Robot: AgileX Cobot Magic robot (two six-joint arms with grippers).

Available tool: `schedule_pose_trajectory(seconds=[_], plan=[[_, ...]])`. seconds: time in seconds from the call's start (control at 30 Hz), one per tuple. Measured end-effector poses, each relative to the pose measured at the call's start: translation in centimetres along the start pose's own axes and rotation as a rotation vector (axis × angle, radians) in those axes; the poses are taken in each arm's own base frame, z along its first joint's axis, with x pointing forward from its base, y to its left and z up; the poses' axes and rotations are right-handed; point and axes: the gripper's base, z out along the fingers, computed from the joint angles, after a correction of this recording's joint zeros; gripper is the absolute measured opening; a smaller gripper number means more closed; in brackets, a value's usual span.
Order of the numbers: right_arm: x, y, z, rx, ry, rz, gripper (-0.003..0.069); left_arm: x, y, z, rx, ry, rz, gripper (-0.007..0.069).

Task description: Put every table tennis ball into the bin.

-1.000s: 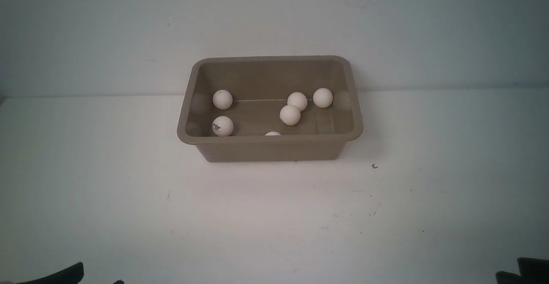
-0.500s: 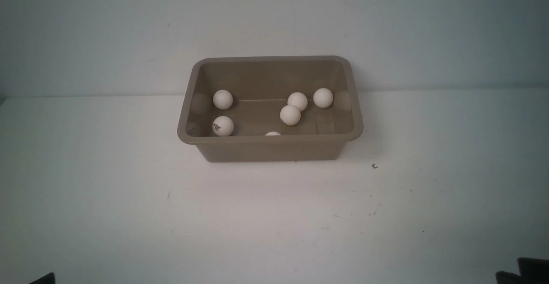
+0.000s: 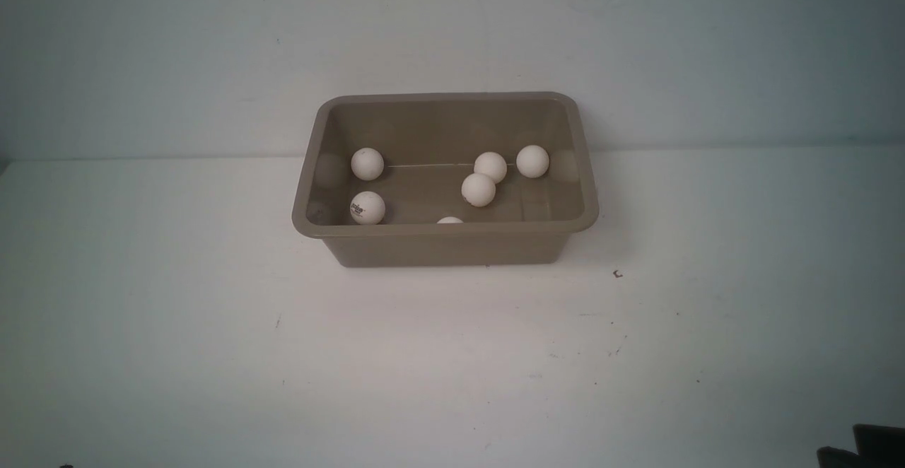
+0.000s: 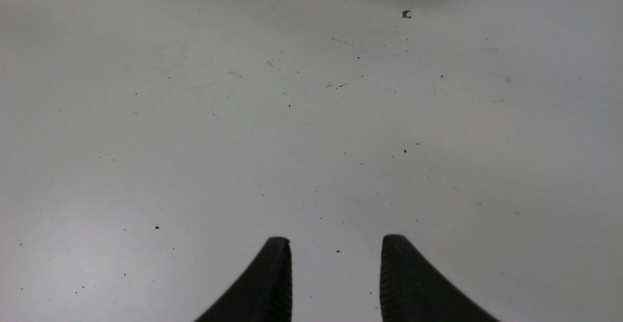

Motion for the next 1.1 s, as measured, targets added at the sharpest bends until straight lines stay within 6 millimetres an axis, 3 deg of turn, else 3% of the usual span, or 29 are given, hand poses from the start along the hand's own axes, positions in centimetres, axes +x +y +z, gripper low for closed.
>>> schedule_pose_trajectory(seconds=[1.1], plan=[[0.01,0.0,0.0,0.0,0.001,0.0,0.0243,-0.01,-0.06,-0.01,0.005,0.001,-0.022,0.0426]])
